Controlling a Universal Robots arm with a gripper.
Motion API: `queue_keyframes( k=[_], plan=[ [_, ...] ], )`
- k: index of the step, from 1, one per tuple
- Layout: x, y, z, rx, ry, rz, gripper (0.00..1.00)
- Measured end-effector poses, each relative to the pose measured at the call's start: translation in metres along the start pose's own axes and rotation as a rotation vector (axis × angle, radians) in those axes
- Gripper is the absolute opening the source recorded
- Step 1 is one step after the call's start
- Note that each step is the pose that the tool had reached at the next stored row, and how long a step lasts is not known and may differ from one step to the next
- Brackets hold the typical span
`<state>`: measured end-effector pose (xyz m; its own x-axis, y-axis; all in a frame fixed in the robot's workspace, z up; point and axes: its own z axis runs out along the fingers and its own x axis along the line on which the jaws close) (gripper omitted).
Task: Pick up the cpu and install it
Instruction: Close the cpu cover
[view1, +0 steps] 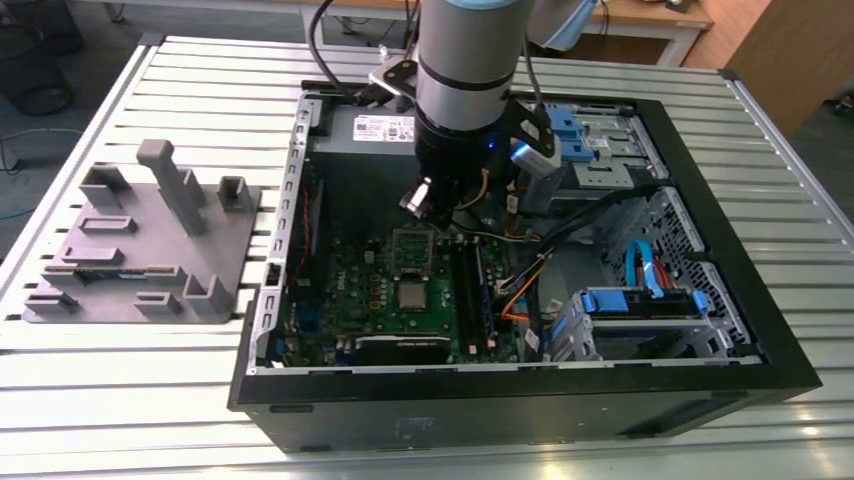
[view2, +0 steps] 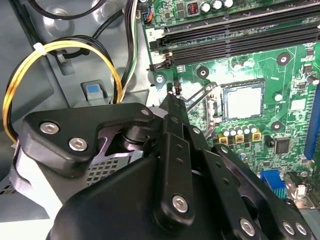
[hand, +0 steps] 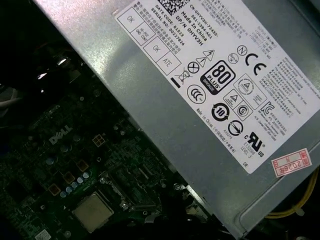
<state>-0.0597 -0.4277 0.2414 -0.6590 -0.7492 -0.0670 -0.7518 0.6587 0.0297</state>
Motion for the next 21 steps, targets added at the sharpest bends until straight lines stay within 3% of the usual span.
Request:
queue_keyframes(
  k=[7,14,21],
  plan=[
    [0.0011,-0.001,-0.0013,-0.0039,-0.0034,-0.01,0.11],
    [0.0026,-0.0024,-0.0032,-0.0149,-0.0153,-0.018,0.11],
    [0.0052,-0.0047,-0.0037,-0.0214,-0.0215,-0.028,0.11]
  ],
)
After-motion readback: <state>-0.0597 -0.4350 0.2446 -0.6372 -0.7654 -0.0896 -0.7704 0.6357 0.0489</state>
